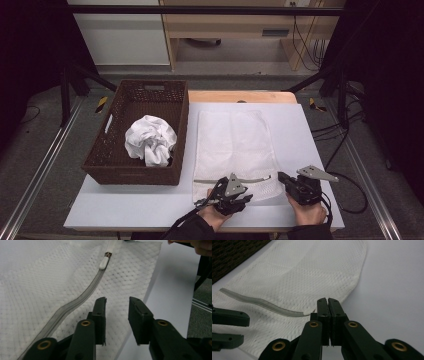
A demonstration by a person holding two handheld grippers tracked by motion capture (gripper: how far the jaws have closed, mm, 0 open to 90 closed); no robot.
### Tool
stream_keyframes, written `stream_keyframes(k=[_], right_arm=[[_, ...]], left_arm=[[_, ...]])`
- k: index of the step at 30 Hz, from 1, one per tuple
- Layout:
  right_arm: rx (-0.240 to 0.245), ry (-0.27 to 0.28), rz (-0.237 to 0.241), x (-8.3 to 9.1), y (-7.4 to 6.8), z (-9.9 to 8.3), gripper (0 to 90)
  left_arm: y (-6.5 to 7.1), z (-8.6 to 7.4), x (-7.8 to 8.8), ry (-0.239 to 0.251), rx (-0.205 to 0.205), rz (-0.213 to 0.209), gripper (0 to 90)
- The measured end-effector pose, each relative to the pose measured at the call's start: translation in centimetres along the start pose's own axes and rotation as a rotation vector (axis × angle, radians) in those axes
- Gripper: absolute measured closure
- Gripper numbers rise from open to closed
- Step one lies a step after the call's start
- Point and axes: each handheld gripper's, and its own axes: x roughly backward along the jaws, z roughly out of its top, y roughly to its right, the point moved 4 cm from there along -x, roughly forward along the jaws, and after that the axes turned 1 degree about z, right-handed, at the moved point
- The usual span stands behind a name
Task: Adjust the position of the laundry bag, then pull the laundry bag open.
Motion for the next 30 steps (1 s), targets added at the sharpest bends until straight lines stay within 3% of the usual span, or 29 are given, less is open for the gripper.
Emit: stream_keyframes(k=[7, 10, 13, 15, 17, 30], right_arm=[[0.009, 0.002, 0.003, 0.0, -0.2, 0.3, 88.6], [0.005, 0.002, 0.005, 0.0, -0.2, 0.4, 88.7], [0.006, 0.003, 0.004, -0.1, -0.2, 0.5, 88.8], [0.010, 0.007, 0.006, 0.0, -0.3, 0.6, 88.7], [0.010, 0.010, 0.004, 0.0, -0.4, 0.7, 88.7], [0.019, -0.019, 0.012, -0.6, -0.5, 0.5, 88.7]], left_arm=[[0.7, 0.5, -1.0, -0.001, -0.007, -0.006, 45.6], [1.2, 0.8, -1.7, -0.009, -0.008, -0.027, 40.4], [1.6, 1.0, -2.2, -0.013, -0.024, -0.019, 37.3], [1.7, 1.0, -2.6, -0.023, -0.026, -0.009, 40.8], [1.6, 0.9, -3.1, -0.034, -0.001, -0.017, 42.8], [1.7, 0.3, -4.1, -0.078, 0.011, -0.036, 83.4]])
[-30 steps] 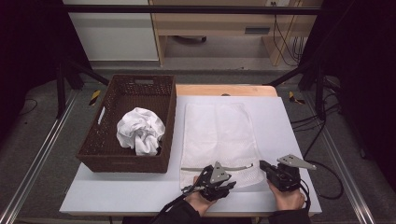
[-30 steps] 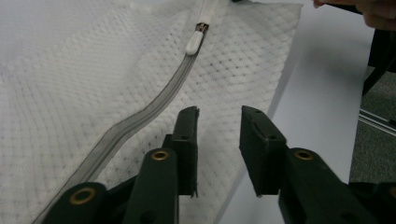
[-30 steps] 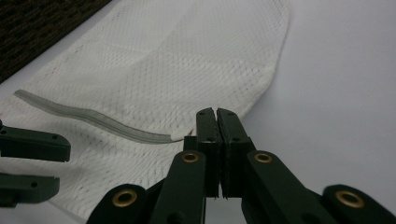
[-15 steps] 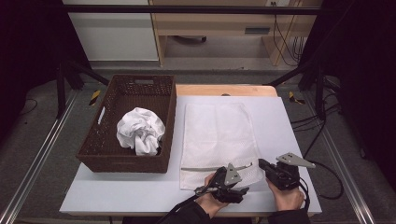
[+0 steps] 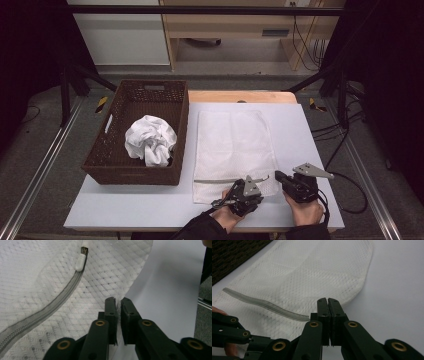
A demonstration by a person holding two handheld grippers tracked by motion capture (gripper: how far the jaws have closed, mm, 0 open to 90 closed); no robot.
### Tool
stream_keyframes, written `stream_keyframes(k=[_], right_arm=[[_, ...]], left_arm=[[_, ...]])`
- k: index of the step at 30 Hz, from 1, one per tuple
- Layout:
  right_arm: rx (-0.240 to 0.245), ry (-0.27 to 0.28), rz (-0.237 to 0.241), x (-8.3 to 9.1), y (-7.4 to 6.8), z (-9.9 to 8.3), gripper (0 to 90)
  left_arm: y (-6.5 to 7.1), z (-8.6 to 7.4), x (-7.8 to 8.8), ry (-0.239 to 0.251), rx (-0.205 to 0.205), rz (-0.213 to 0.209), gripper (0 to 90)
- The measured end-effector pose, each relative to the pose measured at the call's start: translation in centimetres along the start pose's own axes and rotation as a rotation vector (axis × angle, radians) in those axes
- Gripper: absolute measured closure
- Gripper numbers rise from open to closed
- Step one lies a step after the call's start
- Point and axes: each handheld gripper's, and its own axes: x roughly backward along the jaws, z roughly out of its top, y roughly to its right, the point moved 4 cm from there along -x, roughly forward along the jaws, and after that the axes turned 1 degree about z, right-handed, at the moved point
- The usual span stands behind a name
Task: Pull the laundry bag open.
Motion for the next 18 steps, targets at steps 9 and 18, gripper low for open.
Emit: stream_keyframes(k=[9, 18], right_arm=[[-0.022, -0.079, -0.008, -1.2, 0.4, -0.9, 87.0], [-0.034, -0.049, -0.022, -1.0, 0.8, -1.3, 51.5]], left_arm=[[0.0, -0.1, -0.1, -0.002, 0.011, 0.005, 88.4], [0.1, -0.1, -0.1, -0.006, -0.011, 0.023, 88.4]])
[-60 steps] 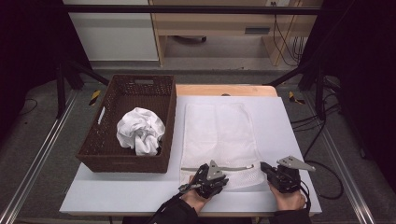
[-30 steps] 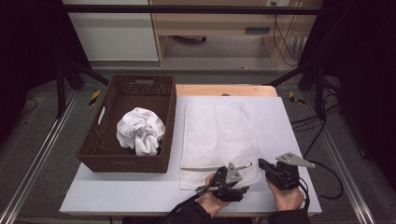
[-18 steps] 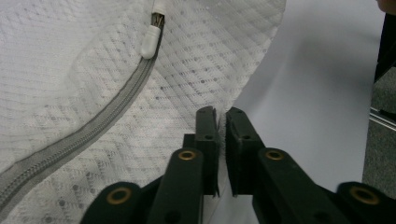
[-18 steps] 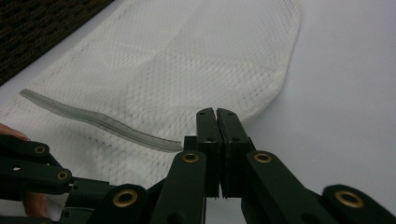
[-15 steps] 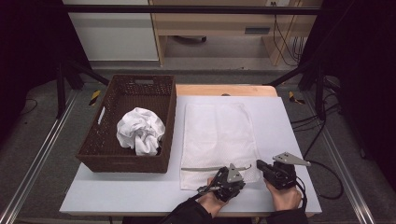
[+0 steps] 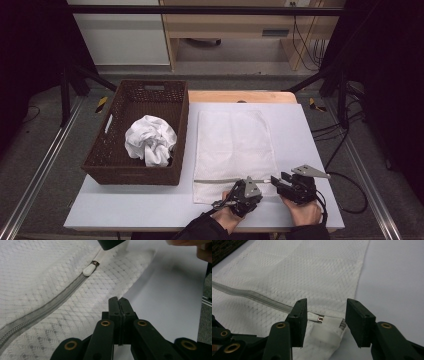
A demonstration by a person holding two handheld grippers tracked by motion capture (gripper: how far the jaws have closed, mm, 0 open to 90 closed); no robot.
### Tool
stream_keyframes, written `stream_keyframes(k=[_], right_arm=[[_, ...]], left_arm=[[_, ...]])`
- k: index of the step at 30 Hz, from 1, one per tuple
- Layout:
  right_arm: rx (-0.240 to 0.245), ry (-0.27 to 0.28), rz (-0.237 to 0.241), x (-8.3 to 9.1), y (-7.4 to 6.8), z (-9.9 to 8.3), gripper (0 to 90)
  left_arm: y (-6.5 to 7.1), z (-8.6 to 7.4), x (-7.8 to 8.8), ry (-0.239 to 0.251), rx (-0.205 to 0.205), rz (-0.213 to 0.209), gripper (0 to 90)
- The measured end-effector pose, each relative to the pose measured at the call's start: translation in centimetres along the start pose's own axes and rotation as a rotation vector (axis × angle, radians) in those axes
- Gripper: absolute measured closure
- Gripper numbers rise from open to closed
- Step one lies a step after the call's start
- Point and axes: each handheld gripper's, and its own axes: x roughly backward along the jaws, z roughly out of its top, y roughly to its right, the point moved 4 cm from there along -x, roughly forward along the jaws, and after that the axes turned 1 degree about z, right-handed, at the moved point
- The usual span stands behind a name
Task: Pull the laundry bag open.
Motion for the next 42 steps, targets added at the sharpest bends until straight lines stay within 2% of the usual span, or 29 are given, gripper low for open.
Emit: stream_keyframes(k=[2, 4, 5, 10, 11, 16, 17, 20, 21, 22, 23, 25, 27, 30, 31, 32, 34, 35, 36, 42], right_arm=[[-0.021, -0.007, -0.004, 0.2, 0.1, -0.2, 46.5], [-0.034, -0.014, -0.012, 0.4, 0.2, -0.3, 45.2], [-0.063, -0.043, -0.017, 0.5, 0.4, -1.0, 43.2], [-0.089, -0.093, -0.012, 0.0, 0.4, -1.9, 44.4], [-0.098, -0.122, -0.003, -0.3, 0.3, -2.1, 47.4], [-0.078, -0.139, -0.020, -0.8, -0.5, -2.1, 53.7], [-0.083, -0.144, -0.018, -0.8, -0.6, -2.0, 60.9], [-0.084, -0.151, -0.014, -0.8, -0.7, -2.0, 66.7], [-0.089, -0.162, -0.042, -0.9, -0.5, -2.0, 77.7], [-0.089, -0.162, -0.042, -0.9, -0.5, -2.0, 77.7], [-0.101, -0.166, -0.036, -0.9, -0.3, -1.9, 84.2], [-0.111, -0.164, -0.030, -0.9, -0.1, -1.8, 85.8], [-0.115, -0.159, -0.024, -0.9, -0.1, -1.8, 86.2], [-0.104, -0.072, 0.003, 0.2, -0.2, -0.9, 86.5], [-0.104, -0.072, 0.003, 0.2, -0.2, -0.9, 86.5], [-0.090, -0.036, 0.008, 0.8, -0.2, -0.5, 86.5], [-0.087, -0.024, 0.014, 1.0, -0.2, -0.4, 86.5], [-0.092, 0.001, 0.033, 1.4, -0.2, -0.2, 86.5], [-0.096, 0.008, 0.037, 1.5, -0.2, -0.1, 86.5], [-0.059, 0.043, 0.052, 2.0, -0.5, 0.5, 86.5]], left_arm=[[0.0, 0.0, 0.0, 0.000, -0.001, 0.000, 88.4], [0.0, 0.0, 0.0, 0.000, 0.001, -0.001, 88.4], [0.0, 0.0, 0.0, 0.002, 0.012, -0.009, 88.4], [-0.1, 0.0, 0.0, 0.003, 0.022, -0.013, 88.3], [-0.1, 0.0, 0.0, 0.004, 0.021, -0.013, 88.3], [-0.1, 0.0, 0.0, 0.004, 0.023, -0.014, 88.3], [-0.1, 0.0, 0.0, 0.004, 0.023, -0.012, 88.3], [-0.1, 0.0, 0.0, 0.004, 0.024, -0.015, 88.2], [-0.1, 0.0, 0.0, 0.006, 0.025, -0.016, 88.2], [-0.1, 0.0, 0.0, 0.006, 0.025, -0.016, 88.2], [-0.1, 0.0, 0.0, 0.006, 0.025, -0.015, 88.2], [-0.2, 0.0, 0.0, 0.006, 0.025, -0.016, 88.1], [-0.2, 0.0, 0.0, 0.004, 0.025, -0.017, 87.9], [-0.3, 0.0, 0.3, 0.028, 0.035, -0.023, 82.4], [-0.3, 0.0, 0.3, 0.028, 0.035, -0.023, 80.5], [-0.4, 0.0, 0.5, 0.046, 0.059, -0.042, 77.8], [-0.5, 0.1, 1.1, 0.070, 0.077, -0.057, 75.6], [-0.5, 0.4, 1.8, 0.099, 0.078, -0.053, 68.3], [-0.6, 0.6, 2.3, 0.115, 0.068, -0.032, 64.0], [-0.8, 1.2, 4.1, 0.146, 0.043, -0.004, 44.8]])
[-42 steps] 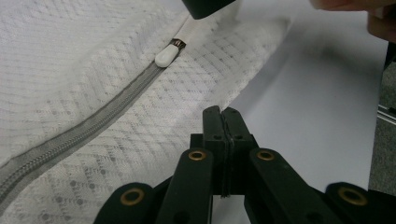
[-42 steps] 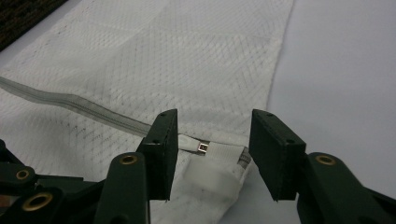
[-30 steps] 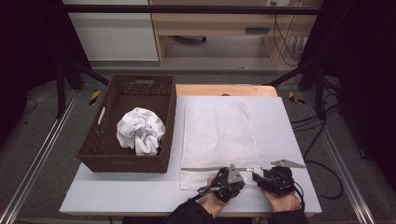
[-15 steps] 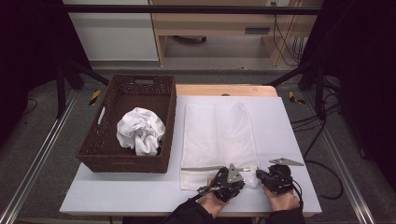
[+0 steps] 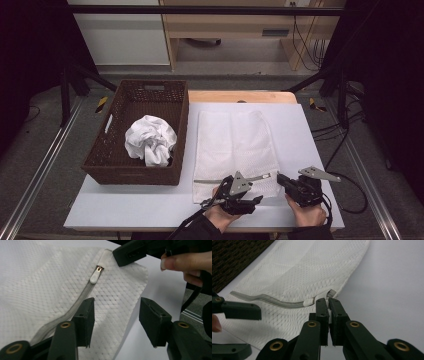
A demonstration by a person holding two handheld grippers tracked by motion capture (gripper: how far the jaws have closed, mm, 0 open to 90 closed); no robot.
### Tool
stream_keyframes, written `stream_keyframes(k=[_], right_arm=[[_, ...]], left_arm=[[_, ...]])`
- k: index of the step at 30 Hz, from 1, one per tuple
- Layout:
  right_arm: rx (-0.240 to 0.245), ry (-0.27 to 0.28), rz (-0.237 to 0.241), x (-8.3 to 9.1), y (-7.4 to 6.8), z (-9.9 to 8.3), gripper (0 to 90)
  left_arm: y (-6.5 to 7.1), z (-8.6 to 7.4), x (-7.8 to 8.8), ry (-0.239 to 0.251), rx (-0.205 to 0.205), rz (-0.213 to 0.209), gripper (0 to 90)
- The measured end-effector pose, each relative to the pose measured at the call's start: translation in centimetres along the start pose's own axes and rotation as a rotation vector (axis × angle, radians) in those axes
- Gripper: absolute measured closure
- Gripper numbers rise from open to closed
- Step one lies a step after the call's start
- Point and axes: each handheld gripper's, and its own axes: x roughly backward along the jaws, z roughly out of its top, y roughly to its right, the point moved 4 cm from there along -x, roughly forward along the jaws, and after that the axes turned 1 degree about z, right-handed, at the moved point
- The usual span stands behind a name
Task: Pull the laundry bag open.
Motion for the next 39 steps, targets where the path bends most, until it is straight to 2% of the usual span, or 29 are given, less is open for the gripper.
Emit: stream_keyframes(k=[1, 5, 9, 15, 20, 23, 26, 30, 33, 39], right_arm=[[0.001, -0.001, 0.002, 0.0, -0.1, 0.0, 86.4], [0.022, 0.005, 0.015, 0.0, -0.4, 0.2, 86.5], [0.036, 0.026, 0.024, 0.2, -0.6, 0.5, 86.4], [0.050, 0.024, 0.036, 0.1, -0.8, 0.6, 86.4], [0.062, 0.034, 0.038, 0.0, -1.1, 0.8, 86.4], [0.066, 0.035, 0.043, 0.0, -1.2, 0.9, 86.4], [0.066, 0.034, 0.048, -0.1, -1.3, 0.9, 86.5], [0.074, 0.030, 0.049, -0.2, -1.4, 0.9, 86.5], [0.072, 0.027, 0.049, -0.3, -1.5, 0.8, 86.5], [0.077, 0.014, 0.052, -0.5, -1.6, 0.7, 86.5]], left_arm=[[-0.2, 0.3, 0.3, 0.015, -0.001, 0.009, 43.9], [-0.7, 0.7, 0.2, 0.015, 0.004, 0.028, 41.0], [-1.8, 1.2, -0.4, 0.012, -0.004, 0.058, 38.4], [-2.6, 1.5, -1.2, 0.011, -0.021, 0.089, 38.4], [-2.8, 1.5, -2.3, -0.024, -0.060, 0.119, 49.0], [-2.9, 1.4, -2.8, -0.033, -0.050, 0.105, 53.4], [-2.7, 1.4, -3.3, -0.043, -0.057, 0.101, 58.0], [-2.5, 1.2, -3.7, -0.049, -0.064, 0.094, 58.2], [-2.5, 1.1, -3.9, -0.060, -0.076, 0.105, 58.9], [-3.2, 1.0, -4.3, -0.071, -0.064, 0.133, 62.4]])
